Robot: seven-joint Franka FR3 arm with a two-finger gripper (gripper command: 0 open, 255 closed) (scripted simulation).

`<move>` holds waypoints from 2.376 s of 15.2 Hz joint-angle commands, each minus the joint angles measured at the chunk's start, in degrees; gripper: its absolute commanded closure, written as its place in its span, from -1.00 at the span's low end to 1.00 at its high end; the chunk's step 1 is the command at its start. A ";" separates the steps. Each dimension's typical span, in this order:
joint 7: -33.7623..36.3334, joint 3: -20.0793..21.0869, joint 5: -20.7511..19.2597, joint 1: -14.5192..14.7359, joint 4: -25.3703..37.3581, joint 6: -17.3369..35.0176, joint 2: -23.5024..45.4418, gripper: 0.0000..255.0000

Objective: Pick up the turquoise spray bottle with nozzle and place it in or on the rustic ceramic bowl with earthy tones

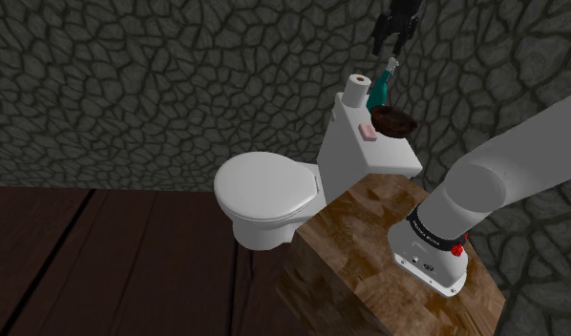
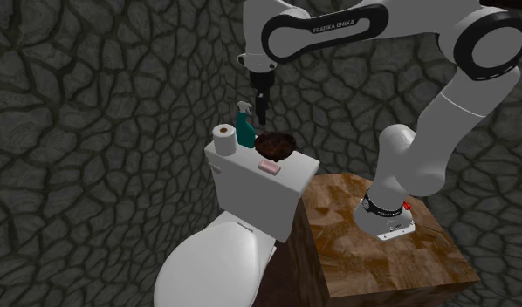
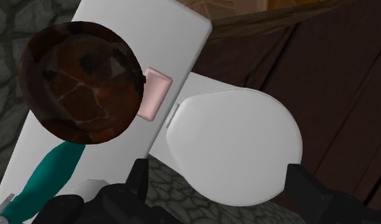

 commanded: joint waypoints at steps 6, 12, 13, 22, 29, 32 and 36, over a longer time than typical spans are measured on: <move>-8.34 -6.16 4.32 -2.68 11.07 1.86 14.21 -1.00; -15.11 -9.21 10.56 -6.97 23.71 0.45 27.71 -1.00; -16.11 -9.49 11.70 -7.94 26.17 -0.07 30.09 -1.00; -21.11 -9.34 19.60 -17.44 47.82 -5.90 48.70 -1.00; -21.54 -9.19 19.71 -16.43 42.12 -0.67 48.34 -1.00; -21.54 -9.19 19.71 -16.43 42.12 -0.67 48.34 -1.00; -21.54 -9.19 19.71 -16.43 42.13 -0.68 48.34 -1.00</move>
